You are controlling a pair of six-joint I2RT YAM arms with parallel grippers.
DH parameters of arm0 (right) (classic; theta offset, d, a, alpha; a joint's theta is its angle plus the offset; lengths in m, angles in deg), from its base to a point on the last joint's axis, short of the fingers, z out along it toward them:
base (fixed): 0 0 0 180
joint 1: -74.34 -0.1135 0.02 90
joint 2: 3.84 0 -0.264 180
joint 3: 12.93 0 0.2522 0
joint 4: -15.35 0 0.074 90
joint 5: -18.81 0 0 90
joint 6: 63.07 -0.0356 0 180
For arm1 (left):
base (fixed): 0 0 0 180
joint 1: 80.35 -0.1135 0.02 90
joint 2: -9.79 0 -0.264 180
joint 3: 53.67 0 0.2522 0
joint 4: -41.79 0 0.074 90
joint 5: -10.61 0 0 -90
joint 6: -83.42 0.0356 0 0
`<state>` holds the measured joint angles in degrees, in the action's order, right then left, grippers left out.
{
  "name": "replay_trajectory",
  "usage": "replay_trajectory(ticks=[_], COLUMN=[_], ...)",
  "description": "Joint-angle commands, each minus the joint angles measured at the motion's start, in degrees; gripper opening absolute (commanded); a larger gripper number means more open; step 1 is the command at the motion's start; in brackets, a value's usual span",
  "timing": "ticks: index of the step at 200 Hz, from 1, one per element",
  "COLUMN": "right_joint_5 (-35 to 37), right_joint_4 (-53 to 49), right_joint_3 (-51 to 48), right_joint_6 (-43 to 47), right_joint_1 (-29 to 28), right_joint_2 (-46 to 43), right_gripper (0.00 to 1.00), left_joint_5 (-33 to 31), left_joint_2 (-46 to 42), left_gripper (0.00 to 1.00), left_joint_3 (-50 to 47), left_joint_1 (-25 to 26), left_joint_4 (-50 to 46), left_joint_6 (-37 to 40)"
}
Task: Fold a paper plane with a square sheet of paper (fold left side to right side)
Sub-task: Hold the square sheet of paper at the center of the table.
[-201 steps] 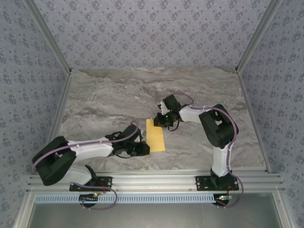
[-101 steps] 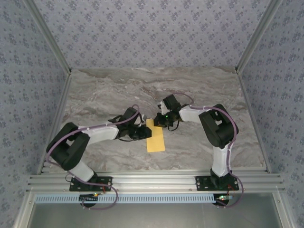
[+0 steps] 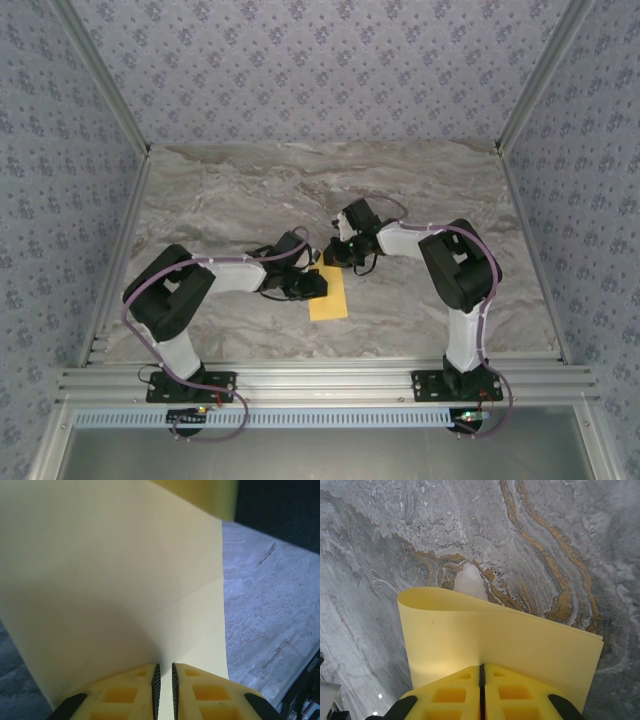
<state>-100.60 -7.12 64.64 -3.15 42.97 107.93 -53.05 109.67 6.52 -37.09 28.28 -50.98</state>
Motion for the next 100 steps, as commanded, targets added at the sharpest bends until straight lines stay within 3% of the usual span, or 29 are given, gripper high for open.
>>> replay_trajectory(ticks=[1, 27, 53, 88, 100], right_joint_5=[2.2, 4.9, 7.4, 6.4, 5.6], right_joint_4=[-2.0, -1.7, -3.9, -6.8, -7.0], right_joint_3=[1.6, 1.8, -0.5, -9.6, -13.4], right_joint_6=[2.0, 3.7, 5.4, 4.4, 3.0], right_joint_1=[1.2, 1.9, 2.4, 1.1, -0.3], right_joint_2=[-0.1, -6.8, -14.4, -23.5, -25.8], right_gripper=[0.11, 0.16, 0.30, 0.27, 0.22], left_joint_5=[-2.8, -3.6, -4.1, -4.3, -4.3], left_joint_2=[1.9, 1.8, 1.4, 1.1, 1.0], left_gripper=[0.17, 0.16, 0.15, 0.15, 0.15], left_joint_3=[-0.5, -1.6, -1.5, -1.6, -1.6], left_joint_1=[1.4, 1.6, 1.6, 1.5, 1.6], left_joint_4=[-1.1, -0.4, -0.9, -0.9, -0.9], left_joint_6=[-0.9, -1.9, -2.1, -2.4, -2.5])
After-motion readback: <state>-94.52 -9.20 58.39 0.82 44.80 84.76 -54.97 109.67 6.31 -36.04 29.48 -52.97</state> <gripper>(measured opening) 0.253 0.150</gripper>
